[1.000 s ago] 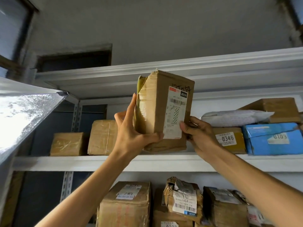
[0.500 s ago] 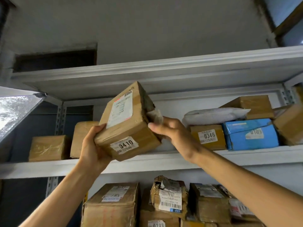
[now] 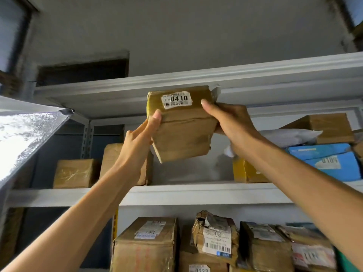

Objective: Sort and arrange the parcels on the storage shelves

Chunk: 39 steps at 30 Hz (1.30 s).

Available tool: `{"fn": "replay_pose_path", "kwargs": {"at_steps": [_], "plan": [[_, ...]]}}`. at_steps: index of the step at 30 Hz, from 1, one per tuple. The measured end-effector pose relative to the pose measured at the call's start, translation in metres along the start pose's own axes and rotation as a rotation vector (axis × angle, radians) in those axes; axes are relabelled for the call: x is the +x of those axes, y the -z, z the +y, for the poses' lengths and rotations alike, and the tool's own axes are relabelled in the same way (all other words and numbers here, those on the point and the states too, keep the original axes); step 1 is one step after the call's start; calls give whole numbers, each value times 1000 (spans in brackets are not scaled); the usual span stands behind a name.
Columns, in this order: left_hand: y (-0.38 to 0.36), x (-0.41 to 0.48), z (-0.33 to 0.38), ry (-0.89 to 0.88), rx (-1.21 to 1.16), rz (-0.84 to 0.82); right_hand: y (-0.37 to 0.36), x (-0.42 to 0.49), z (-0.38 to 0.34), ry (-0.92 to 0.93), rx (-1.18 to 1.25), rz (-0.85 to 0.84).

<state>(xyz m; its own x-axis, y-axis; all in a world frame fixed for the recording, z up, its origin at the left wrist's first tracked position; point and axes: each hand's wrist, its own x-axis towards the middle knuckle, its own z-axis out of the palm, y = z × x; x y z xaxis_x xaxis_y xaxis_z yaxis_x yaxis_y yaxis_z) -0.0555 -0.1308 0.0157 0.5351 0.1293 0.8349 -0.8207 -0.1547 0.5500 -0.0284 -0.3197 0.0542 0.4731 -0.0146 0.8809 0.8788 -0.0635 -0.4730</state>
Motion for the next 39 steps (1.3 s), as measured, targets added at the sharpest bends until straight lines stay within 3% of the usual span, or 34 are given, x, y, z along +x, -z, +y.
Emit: {"fn": "replay_pose_path", "kwargs": {"at_steps": [6, 13, 18, 24, 39], "plan": [[8, -7, -25, 50, 3, -104, 7, -7, 15, -75, -43, 13], [16, -5, -78, 7, 387, -43, -9, -30, 85, -200, -165, -77], [12, -5, -99, -9, 476, 84, -22, -32, 112, -192, -252, -82], [13, 6, -114, -25, 583, 103, -34, -27, 113, -119, -525, -52], [18, 27, -143, -8, 722, 140, -57, -17, 123, -169, -643, -73]]}}
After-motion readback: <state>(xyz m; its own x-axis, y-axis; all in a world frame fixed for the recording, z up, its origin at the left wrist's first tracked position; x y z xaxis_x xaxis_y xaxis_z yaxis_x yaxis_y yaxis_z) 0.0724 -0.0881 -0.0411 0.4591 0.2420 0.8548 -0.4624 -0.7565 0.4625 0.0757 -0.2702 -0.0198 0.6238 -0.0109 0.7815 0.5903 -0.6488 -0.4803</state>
